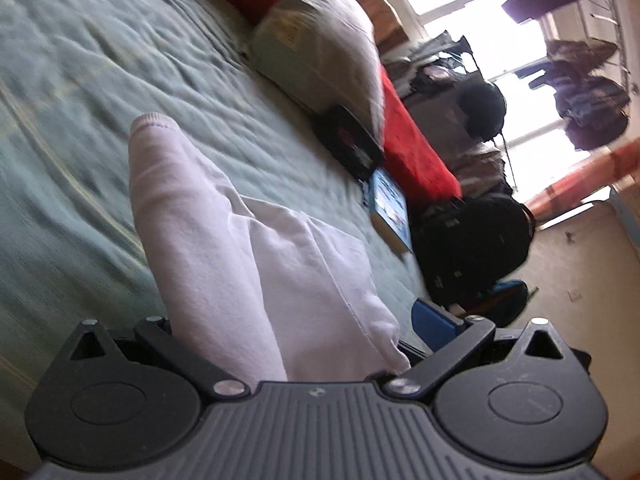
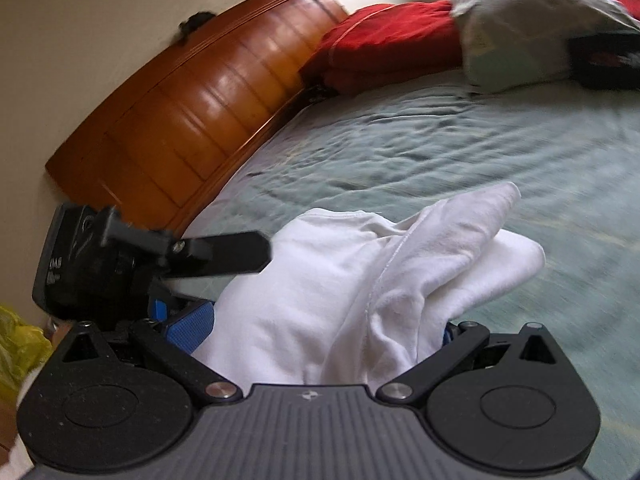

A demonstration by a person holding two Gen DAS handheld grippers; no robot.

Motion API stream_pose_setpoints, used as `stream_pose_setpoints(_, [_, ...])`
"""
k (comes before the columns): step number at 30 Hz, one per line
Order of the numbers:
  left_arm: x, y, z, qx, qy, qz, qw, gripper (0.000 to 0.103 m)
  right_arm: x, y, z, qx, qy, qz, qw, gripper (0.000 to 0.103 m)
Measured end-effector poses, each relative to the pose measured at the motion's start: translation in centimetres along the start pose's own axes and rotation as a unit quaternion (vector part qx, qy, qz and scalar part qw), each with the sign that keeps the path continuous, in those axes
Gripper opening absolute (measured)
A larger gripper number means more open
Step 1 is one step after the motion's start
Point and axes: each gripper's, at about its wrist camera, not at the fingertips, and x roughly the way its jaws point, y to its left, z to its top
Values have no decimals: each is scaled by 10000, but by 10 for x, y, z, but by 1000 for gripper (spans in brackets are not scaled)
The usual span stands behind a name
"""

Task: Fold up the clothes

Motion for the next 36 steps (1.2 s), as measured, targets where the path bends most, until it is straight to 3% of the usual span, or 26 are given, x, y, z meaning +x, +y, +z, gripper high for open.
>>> stream_pose_setpoints(8, [-11, 43, 49, -185, -265, 350, 9989, 101, 60, -7, 20, 135, 56, 354, 9993, 103])
stream_pose_setpoints(20, [-31, 88, 106, -275, -906, 457, 9945, 101, 125, 17, 36, -303, -192, 433, 9984, 103])
stream_pose_setpoints(36, [-40, 145, 114, -541, -1250, 890, 9867, 101, 157, 29, 15, -472, 136, 632, 9968, 103])
